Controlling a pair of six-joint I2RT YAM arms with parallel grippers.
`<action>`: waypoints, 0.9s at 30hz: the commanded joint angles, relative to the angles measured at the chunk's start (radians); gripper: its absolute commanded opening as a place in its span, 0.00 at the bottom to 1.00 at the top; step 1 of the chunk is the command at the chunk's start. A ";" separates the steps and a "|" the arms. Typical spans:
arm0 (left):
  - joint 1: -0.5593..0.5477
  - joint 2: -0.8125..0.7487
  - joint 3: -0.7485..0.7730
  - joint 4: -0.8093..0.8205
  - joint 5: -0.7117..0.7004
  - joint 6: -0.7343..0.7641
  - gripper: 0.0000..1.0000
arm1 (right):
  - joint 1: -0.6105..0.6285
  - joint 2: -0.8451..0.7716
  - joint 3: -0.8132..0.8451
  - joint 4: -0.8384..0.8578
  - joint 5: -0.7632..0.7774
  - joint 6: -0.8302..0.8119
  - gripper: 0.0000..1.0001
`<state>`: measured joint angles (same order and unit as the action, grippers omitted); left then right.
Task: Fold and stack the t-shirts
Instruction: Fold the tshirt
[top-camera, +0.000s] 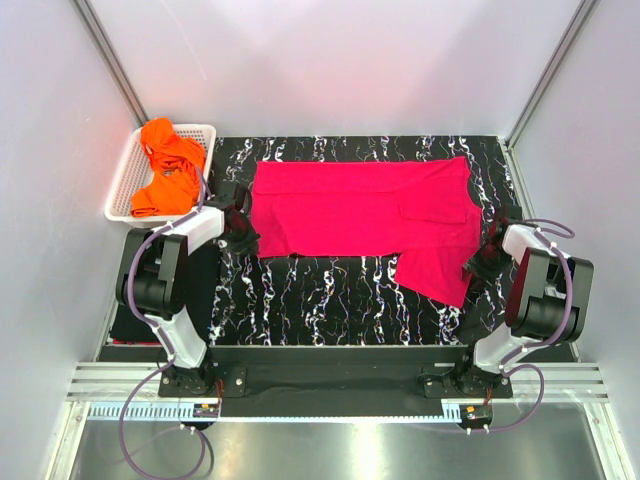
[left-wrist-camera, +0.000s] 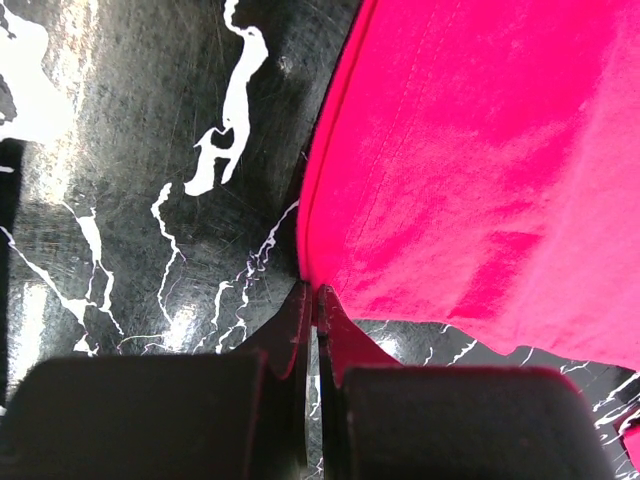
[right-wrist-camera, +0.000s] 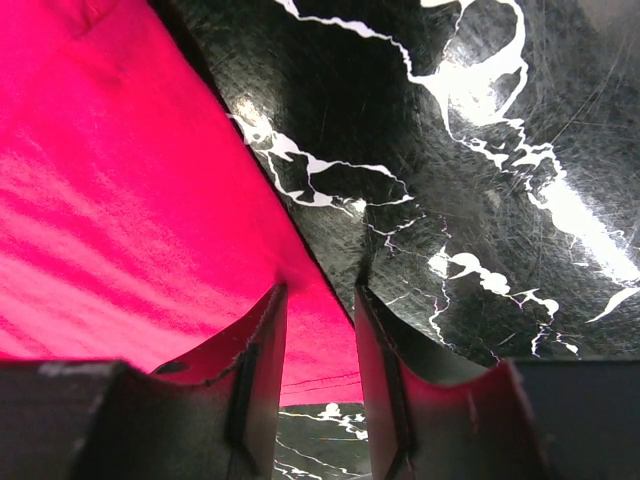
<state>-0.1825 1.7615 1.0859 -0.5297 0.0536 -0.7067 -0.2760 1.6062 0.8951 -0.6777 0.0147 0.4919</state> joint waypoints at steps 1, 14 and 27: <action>0.006 -0.054 -0.009 0.017 0.020 0.009 0.00 | 0.001 0.043 0.004 0.044 0.007 0.017 0.40; 0.020 -0.114 -0.055 -0.001 0.002 0.012 0.00 | 0.001 0.026 -0.028 -0.020 0.051 0.068 0.01; 0.021 -0.227 -0.139 -0.038 0.003 0.016 0.00 | 0.001 -0.158 0.053 -0.224 0.102 0.062 0.00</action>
<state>-0.1680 1.5871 0.9546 -0.5560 0.0536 -0.7067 -0.2771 1.5085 0.8978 -0.8413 0.0711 0.5632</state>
